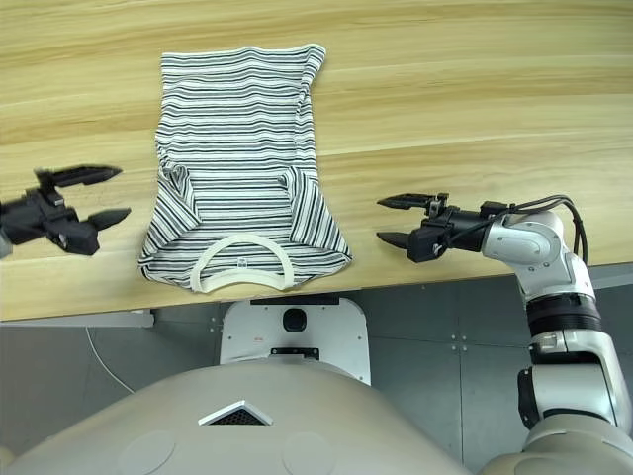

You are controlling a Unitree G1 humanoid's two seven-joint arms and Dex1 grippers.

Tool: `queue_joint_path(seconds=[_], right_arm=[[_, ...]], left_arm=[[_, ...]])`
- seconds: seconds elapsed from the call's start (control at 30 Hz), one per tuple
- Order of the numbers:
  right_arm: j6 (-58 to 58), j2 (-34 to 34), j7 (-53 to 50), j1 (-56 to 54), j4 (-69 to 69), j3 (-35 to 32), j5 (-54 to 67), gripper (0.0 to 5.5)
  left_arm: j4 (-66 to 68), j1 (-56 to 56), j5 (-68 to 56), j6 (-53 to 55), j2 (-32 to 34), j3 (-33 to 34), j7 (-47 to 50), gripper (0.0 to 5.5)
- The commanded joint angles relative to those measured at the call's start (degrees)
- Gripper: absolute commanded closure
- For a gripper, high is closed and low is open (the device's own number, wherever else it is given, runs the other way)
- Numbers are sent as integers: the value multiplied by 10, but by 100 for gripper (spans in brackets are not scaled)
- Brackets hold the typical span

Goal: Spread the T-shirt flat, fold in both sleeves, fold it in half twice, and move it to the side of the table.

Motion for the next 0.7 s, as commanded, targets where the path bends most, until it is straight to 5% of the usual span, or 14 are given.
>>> queue_joint_path(seconds=[0.03, 0.23, 0.7], right_arm=[[-117, -24, -73, -32, 70, 19, -119, 256], [-186, -16, -199, -74, 115, 39, -262, 256], [-173, 23, -368, -110, 102, 141, -372, 256]], left_arm=[[39, 19, 156, -25, 55, -60, 183, 156], [-2, -23, 244, -41, 52, -138, 333, 156], [-71, -46, 194, -54, 31, -183, 322, 156]])
